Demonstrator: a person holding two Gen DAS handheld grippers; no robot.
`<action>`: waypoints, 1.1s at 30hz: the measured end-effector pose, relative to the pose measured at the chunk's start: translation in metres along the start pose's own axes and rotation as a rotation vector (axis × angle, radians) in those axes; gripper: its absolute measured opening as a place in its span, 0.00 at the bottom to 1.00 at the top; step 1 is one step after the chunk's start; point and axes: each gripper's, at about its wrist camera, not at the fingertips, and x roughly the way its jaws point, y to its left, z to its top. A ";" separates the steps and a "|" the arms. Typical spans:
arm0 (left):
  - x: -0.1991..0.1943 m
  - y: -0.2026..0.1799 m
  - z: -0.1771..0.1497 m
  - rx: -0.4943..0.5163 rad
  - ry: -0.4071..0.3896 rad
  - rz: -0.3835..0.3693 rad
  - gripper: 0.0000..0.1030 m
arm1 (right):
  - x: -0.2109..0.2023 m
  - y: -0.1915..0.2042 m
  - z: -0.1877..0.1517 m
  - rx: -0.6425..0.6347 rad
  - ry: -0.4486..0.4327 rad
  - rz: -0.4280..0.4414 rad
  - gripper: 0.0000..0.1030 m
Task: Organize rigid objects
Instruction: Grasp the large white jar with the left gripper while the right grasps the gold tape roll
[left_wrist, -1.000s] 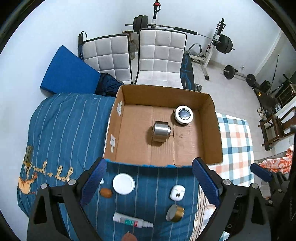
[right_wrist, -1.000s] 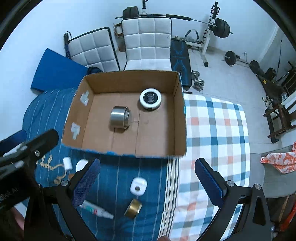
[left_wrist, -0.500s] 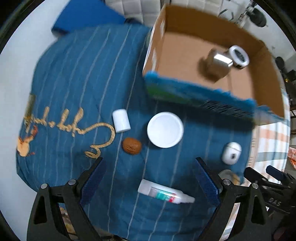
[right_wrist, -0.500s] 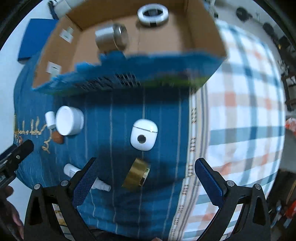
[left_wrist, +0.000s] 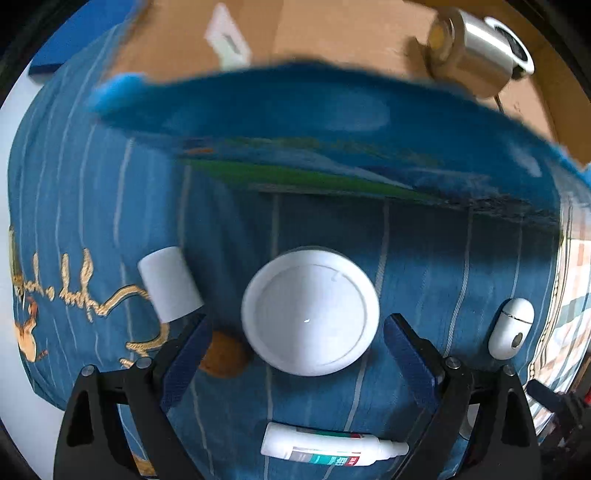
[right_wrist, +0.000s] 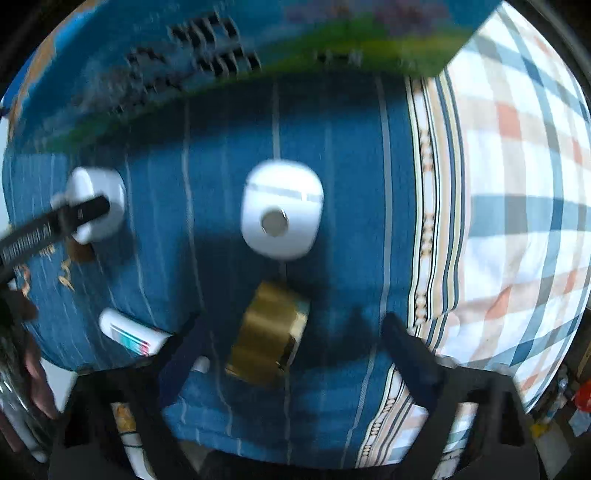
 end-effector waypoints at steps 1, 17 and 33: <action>0.002 -0.002 -0.001 0.009 0.003 -0.002 0.92 | 0.002 -0.005 -0.005 0.004 0.007 -0.003 0.74; 0.017 -0.011 -0.006 0.004 0.007 -0.025 0.65 | 0.016 -0.018 -0.043 0.054 0.028 0.075 0.88; 0.039 -0.046 -0.100 0.001 0.087 -0.072 0.69 | 0.028 -0.015 -0.039 0.037 0.013 0.020 0.71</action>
